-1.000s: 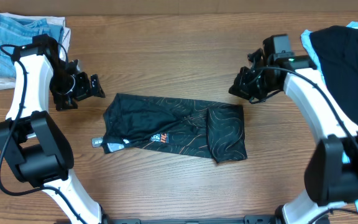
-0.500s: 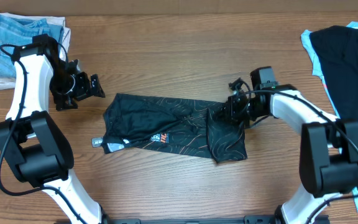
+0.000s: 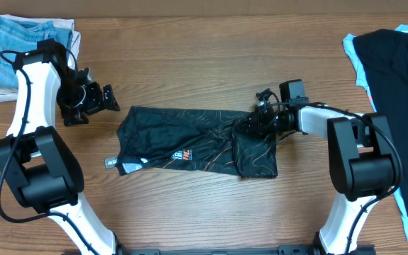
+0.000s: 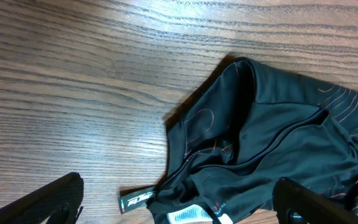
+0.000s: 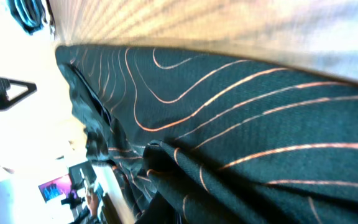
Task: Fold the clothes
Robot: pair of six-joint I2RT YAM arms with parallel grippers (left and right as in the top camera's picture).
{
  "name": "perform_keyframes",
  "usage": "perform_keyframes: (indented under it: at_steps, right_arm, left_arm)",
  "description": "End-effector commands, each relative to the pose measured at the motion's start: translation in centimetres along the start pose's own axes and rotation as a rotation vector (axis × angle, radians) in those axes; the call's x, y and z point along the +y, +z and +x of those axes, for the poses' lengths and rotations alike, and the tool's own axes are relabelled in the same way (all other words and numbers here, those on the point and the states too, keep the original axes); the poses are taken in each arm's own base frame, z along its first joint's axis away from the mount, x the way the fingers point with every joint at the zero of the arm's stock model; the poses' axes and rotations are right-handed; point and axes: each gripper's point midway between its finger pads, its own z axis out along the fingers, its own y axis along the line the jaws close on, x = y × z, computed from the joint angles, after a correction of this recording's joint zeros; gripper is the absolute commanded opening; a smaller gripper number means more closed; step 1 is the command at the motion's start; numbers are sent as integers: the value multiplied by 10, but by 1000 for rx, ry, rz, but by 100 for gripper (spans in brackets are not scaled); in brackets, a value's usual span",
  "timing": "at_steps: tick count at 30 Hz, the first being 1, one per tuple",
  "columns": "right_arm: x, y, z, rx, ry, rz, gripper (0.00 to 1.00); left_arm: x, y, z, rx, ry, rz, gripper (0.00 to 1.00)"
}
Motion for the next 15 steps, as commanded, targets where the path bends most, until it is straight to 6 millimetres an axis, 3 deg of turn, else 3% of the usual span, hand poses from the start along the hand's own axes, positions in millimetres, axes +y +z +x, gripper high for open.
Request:
perform_keyframes:
  at_steps: [1,10,12,15]
  right_arm:
    - [-6,-4,-16,-36,35,30,4]
    - [50,-50,-42,-96,-9,75,4]
    - [55,-61,-38,-101,7,116,4]
    - [61,-72,-16,-52,-1,144,4]
  left_arm:
    - [-5,-2,-3,-8,-4,19,100]
    - [-5,-2,-2,-4,-5,19,100]
    - [-5,-2,-1,-1,-6,19,100]
    - [-5,-2,-1,-1,-6,19,100]
